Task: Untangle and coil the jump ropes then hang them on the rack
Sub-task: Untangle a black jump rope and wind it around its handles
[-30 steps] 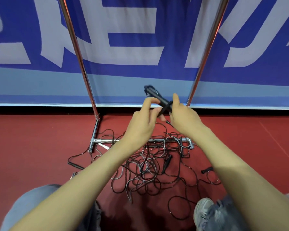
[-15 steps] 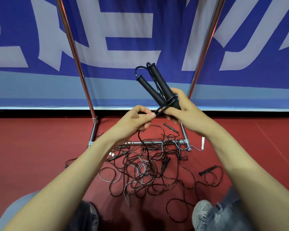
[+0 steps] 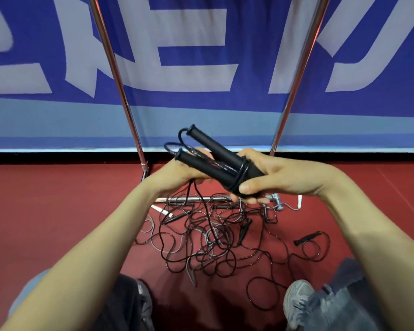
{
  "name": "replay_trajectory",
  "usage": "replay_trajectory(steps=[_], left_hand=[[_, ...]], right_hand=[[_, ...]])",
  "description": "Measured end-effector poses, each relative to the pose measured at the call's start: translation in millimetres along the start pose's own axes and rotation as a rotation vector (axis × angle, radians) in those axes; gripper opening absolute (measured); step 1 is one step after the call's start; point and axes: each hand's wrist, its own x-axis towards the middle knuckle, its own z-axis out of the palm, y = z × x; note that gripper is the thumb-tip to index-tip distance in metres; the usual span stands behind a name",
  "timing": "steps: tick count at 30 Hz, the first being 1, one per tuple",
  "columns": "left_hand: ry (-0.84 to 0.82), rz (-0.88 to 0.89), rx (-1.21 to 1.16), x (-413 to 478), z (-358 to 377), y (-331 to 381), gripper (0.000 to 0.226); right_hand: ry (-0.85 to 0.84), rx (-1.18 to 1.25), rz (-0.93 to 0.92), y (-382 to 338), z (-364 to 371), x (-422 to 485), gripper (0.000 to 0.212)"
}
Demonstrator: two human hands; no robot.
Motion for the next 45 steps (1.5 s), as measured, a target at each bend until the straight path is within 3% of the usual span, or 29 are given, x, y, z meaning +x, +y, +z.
replay_trajectory(steps=[4,7,9,13,17,22,24,26,28,33,36,40,42,45], left_hand=[[-0.228,-0.168,-0.025,1.6,-8.3,14.3,0.030],[-0.279,-0.182,0.136,4.1,-1.9,29.2,0.032],[-0.226,-0.159,0.284,5.0,5.8,35.8,0.033],[-0.071,-0.122,0.553,6.6,27.1,37.8,0.034],[-0.070,-0.203,0.600,4.3,43.7,29.2,0.025],[0.223,-0.249,0.231,6.9,42.3,30.4,0.021],[0.240,-0.205,0.410,6.3,38.1,36.1,0.021],[0.239,-0.173,0.628,4.9,33.9,38.7,0.024],[0.238,-0.205,0.662,4.0,32.3,38.6,0.029],[0.023,-0.365,0.176,2.1,34.8,41.6,0.020],[0.009,-0.243,0.623,2.2,29.4,30.3,0.024],[0.100,-0.164,1.109,5.8,37.5,18.0,0.030],[0.137,-0.156,1.148,9.4,39.1,17.2,0.034],[0.138,-0.188,0.943,11.0,37.5,15.6,0.035]], right_hand=[[-0.210,-0.229,0.250,13.3,13.3,17.6,0.043],[-0.184,-0.310,0.398,22.1,22.1,29.1,0.042],[-0.068,-0.388,0.468,25.8,22.8,34.8,0.042],[0.107,-0.956,0.566,31.5,17.4,43.7,0.053],[0.239,-1.211,0.631,40.7,18.7,48.9,0.050],[0.652,-1.224,0.456,43.7,10.6,51.2,0.056],[0.728,-1.183,0.366,42.3,8.5,50.7,0.053],[0.728,-1.197,0.348,40.2,7.5,49.1,0.049],[0.712,-1.233,0.382,37.4,6.6,47.5,0.050],[0.503,-1.355,0.545,28.6,4.1,39.2,0.054],[0.332,-1.365,0.647,25.0,3.7,29.6,0.050],[0.329,-1.347,0.709,23.3,5.6,31.8,0.049],[0.318,-1.309,0.732,22.0,3.7,32.1,0.048],[0.360,-1.324,0.733,22.9,-0.8,29.1,0.048]])
